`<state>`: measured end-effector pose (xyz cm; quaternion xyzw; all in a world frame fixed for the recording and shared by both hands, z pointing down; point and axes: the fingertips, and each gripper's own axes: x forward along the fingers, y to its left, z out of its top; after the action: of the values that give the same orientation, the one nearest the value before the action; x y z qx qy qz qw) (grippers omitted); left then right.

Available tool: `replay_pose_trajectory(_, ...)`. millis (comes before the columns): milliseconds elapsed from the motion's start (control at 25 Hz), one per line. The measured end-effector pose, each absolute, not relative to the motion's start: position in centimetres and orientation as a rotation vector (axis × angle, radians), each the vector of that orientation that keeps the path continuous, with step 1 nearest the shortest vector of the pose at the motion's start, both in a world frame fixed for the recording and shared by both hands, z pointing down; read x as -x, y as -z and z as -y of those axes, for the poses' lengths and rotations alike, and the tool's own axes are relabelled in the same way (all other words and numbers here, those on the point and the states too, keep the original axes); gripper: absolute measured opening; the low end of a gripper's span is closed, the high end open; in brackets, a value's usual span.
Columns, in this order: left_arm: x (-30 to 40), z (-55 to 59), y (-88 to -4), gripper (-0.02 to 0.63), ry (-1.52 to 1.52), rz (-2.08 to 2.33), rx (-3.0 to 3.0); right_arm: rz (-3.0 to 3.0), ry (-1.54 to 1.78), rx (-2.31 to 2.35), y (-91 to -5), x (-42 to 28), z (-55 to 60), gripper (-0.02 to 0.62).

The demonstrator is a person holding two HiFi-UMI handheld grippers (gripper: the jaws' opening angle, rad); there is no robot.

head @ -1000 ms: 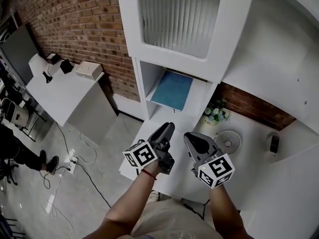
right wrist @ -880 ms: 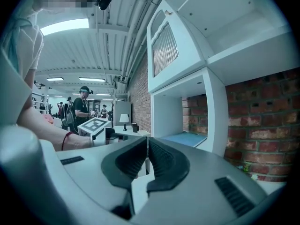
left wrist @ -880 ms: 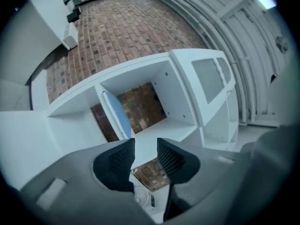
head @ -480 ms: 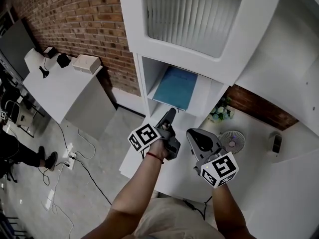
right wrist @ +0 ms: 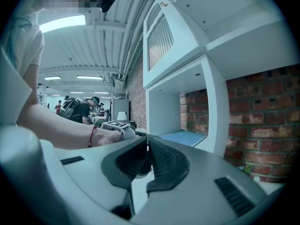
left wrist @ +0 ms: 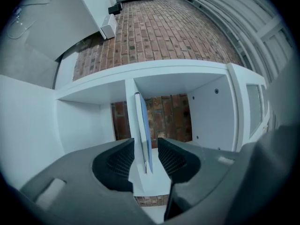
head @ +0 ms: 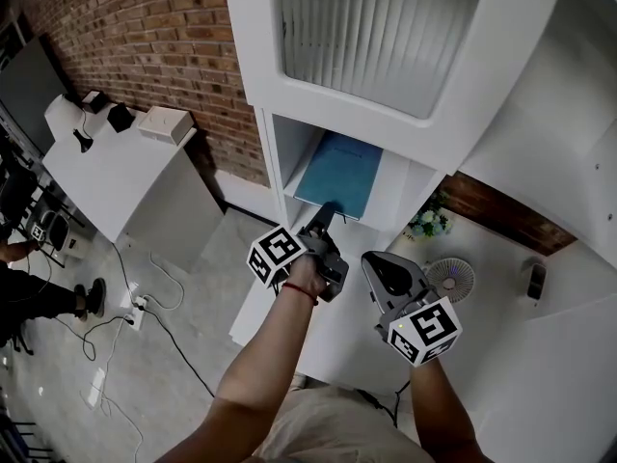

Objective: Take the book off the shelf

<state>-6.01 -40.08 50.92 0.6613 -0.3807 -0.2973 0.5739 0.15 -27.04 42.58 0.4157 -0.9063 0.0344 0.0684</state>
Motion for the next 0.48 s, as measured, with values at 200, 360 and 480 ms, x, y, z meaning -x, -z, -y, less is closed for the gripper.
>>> replay_pose_trajectory(200,6.1,40.7,-51.2,0.146,0.668,0.919,-1.527,2.727,-0.106,-1.259,-42.6,-0.3,27.1,0.018)
replay_pose_trajectory(360,6.2,40.9,-51.7,0.136,0.629,0.951,-1.501,2.725,-0.11,-1.271,-42.7,-0.5,26.9,0.018)
replay_pose_trajectory(480,6.2,40.9,-52.0,0.11,0.624,0.959,-1.484,2.722,-0.111,-1.278,-42.7,-0.6,26.9,0.018)
